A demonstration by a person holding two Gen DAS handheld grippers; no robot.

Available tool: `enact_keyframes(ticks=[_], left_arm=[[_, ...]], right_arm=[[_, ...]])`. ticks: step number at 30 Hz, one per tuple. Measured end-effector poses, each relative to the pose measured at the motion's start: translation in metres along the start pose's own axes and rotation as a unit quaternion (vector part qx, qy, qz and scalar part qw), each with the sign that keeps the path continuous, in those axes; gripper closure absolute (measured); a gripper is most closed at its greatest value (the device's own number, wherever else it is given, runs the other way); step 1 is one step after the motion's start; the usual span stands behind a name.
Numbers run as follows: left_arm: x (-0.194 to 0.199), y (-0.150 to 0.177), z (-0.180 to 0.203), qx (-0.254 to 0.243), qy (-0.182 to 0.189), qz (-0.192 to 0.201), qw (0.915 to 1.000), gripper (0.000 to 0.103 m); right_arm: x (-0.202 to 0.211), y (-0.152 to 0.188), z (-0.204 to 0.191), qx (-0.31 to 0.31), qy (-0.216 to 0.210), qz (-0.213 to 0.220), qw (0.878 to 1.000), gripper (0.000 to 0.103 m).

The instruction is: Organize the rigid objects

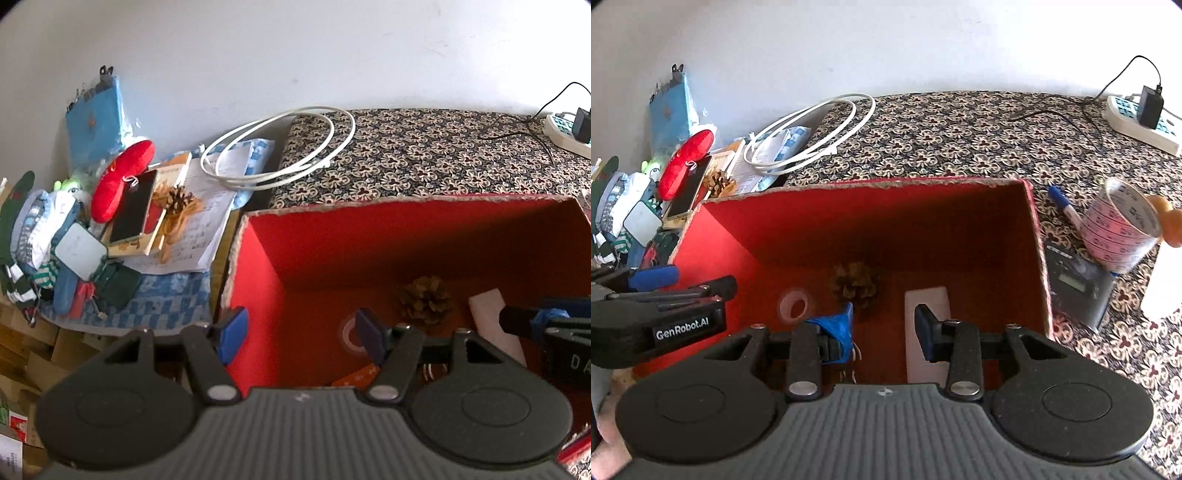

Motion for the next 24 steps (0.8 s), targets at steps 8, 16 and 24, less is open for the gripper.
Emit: enact_keyframes(ticks=[8, 16, 24], left_arm=[[-0.013, -0.008, 0.006, -0.006, 0.002, 0.003, 1.0000, 0.035], [-0.031, -0.013, 0.005, -0.001, 0.005, -0.002, 1.0000, 0.035], [-0.037, -0.016, 0.009, -0.009, 0.012, -0.001, 0.9999, 0.035]], right_arm=[[-0.014, -0.009, -0.003, 0.017, 0.015, 0.010, 1.000, 0.083], [-0.025, -0.011, 0.000, 0.016, 0.009, -0.002, 1.000, 0.083], [-0.031, -0.011, 0.004, -0.003, 0.003, -0.018, 1.000, 0.083]])
Point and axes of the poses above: each gripper's, at about its wrist camera, not at the fingertips, and x roughly against the way its jaws point, z to its right, y to its underside, the point moved 3 cm from there along -x, roughly the way its jaws point, and after that the axes turned 13 degrees about -z, right-handed, at the moved point
